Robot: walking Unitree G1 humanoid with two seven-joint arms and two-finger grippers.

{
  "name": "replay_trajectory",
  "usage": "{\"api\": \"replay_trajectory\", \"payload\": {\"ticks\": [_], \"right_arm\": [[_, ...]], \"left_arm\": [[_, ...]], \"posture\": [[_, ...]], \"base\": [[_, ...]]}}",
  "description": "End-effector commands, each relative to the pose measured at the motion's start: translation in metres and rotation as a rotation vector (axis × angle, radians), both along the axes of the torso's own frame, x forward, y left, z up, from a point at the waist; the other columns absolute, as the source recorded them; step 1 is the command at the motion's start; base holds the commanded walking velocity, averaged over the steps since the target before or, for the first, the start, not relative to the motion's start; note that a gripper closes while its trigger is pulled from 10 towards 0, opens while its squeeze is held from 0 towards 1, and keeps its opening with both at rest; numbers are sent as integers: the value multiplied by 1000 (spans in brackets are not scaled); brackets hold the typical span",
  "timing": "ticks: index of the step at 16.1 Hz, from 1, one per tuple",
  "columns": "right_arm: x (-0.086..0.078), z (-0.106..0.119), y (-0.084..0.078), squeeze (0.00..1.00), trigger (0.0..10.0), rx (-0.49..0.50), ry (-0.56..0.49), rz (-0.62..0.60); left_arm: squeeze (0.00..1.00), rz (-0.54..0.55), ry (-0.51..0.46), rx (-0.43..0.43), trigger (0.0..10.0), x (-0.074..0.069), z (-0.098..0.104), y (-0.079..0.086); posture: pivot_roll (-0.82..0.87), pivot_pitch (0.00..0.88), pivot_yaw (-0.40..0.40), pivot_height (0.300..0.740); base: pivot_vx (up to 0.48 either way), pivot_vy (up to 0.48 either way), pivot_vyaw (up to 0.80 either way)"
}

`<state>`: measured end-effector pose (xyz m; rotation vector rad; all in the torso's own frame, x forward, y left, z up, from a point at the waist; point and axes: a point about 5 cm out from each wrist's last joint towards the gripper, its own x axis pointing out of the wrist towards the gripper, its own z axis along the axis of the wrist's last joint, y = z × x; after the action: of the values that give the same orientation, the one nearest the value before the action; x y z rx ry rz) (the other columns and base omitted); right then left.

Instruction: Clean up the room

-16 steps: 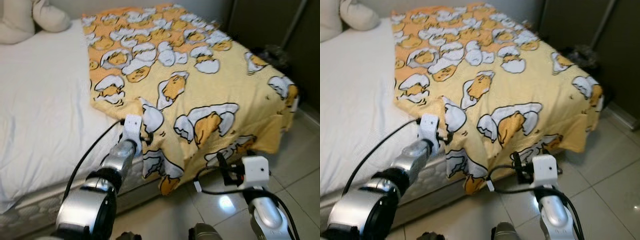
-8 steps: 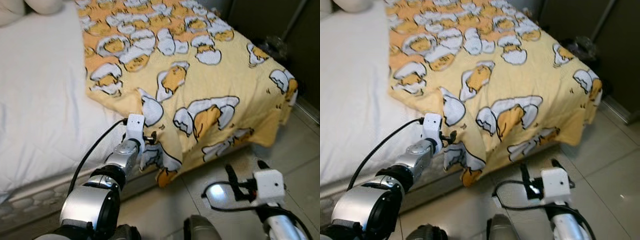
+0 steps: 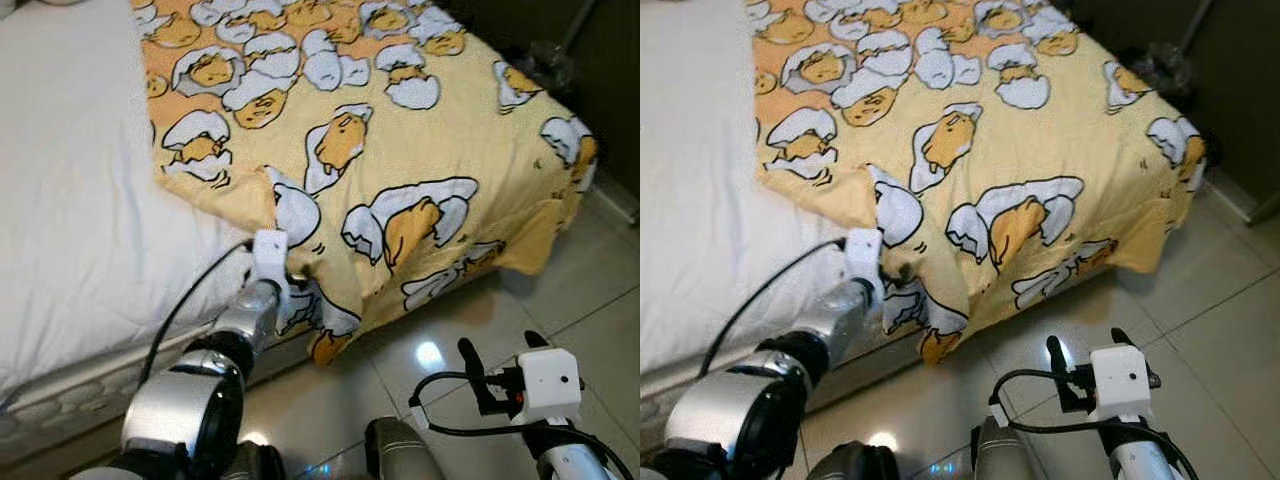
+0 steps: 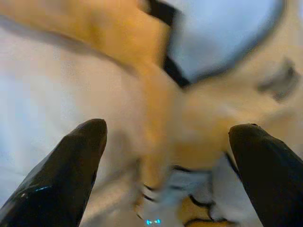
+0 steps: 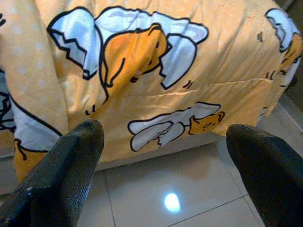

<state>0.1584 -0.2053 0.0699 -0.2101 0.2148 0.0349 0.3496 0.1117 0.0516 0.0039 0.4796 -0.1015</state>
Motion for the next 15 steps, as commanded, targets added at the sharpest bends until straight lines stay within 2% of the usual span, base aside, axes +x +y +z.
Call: {"api": "replay_trajectory", "payload": {"ticks": [1, 3, 4, 5, 10, 12, 15], "right_arm": [[-4, 2, -1, 0, 10000, 2, 9, -7], [-5, 1, -2, 0, 10000, 1, 18, -11], [-6, 2, -2, 0, 10000, 0, 20, -10], [-6, 3, -2, 0, 10000, -1, 20, -10], [-7, 5, -2, 0, 10000, -5, 24, -4], [-11, 5, -1, 0, 10000, -9, 26, -2], [-15, 6, -2, 0, 10000, -14, 30, -7]], "left_arm": [[0, 21, -4, 9, 10000, 2, 2, 3], [0, 9, 29, 6, 10000, -3, -5, 1], [0, 7, 47, -60, 10000, -6, -8, -4], [0, -1, 49, -79, 10000, -7, -8, -7], [0, -85, 18, -77, 10000, -3, -1, -24], [0, -73, -10, -36, 10000, 2, 7, -21], [0, 18, -56, 15, 10000, 10, 15, -3]], "posture": [[-398, 211, 44, 704], [-400, 214, 46, 704], [-401, 218, 44, 704], [-404, 222, 42, 704], [-431, 225, 49, 704], [-450, 218, 52, 704], [-465, 213, 51, 704]], "base": [[0, 0, 0], [0, 0, 0], [0, 0, 0], [0, 0, 0], [0, 0, 0], [0, 0, 0], [0, 0, 0]]}}
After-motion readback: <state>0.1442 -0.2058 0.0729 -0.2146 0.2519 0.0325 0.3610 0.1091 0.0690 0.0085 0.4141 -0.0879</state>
